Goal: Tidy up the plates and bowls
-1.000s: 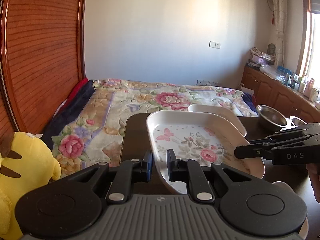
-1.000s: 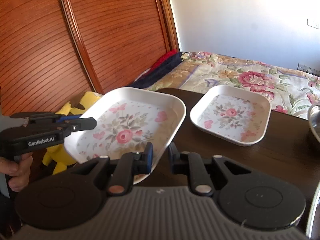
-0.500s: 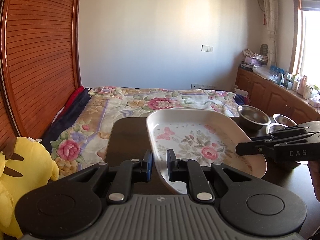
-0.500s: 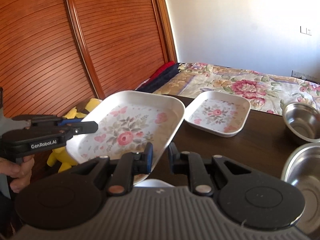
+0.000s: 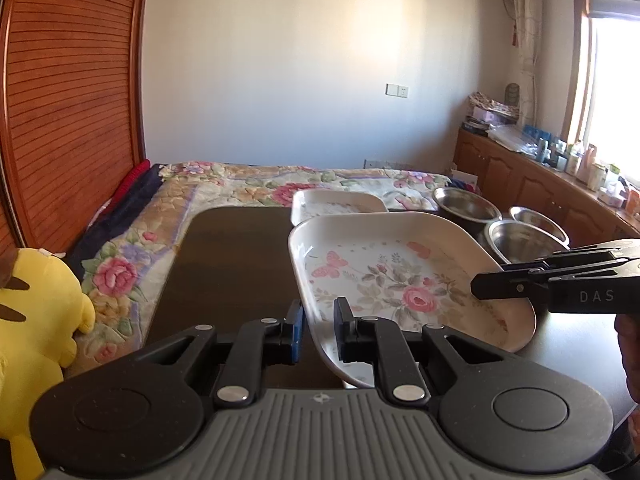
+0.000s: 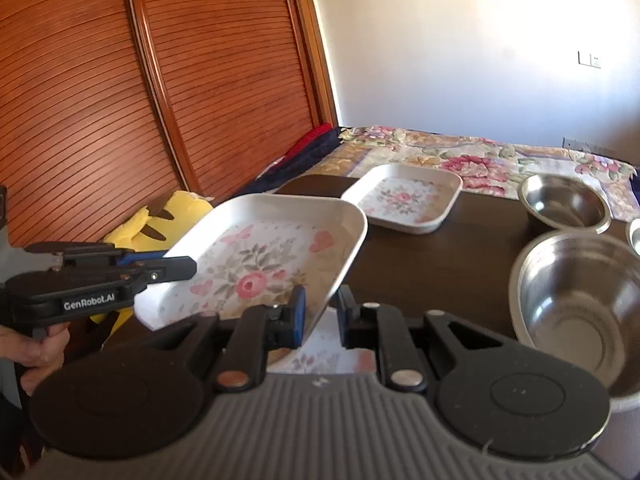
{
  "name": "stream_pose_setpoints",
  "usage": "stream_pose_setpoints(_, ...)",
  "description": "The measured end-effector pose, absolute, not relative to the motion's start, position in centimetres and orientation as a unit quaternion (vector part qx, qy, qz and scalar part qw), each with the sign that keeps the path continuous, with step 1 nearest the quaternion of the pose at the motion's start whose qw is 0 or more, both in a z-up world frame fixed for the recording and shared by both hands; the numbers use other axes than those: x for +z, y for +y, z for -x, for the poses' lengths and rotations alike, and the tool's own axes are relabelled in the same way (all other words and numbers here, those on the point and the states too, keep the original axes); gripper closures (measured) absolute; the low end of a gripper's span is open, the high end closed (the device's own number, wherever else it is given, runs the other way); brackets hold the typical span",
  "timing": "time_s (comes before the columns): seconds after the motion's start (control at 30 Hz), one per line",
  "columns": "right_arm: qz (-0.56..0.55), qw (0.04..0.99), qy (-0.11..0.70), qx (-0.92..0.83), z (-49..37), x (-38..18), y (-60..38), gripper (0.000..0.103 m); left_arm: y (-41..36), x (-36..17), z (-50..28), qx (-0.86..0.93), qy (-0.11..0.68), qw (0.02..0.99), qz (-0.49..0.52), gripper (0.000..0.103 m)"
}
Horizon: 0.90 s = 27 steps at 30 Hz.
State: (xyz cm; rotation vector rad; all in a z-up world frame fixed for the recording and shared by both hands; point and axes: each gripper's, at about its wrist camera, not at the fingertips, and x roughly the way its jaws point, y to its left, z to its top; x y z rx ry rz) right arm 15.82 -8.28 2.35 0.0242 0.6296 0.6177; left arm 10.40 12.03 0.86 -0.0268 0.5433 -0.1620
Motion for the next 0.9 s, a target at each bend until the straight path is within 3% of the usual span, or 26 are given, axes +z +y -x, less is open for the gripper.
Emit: stream_pose_setpoints(0.9,-0.009,0.912,0.312,0.267,-13.0,-2.2,-10.7,0.085,9.3,-4.1,-9.8,-0.099,0.319,0.942,0.005,0.086)
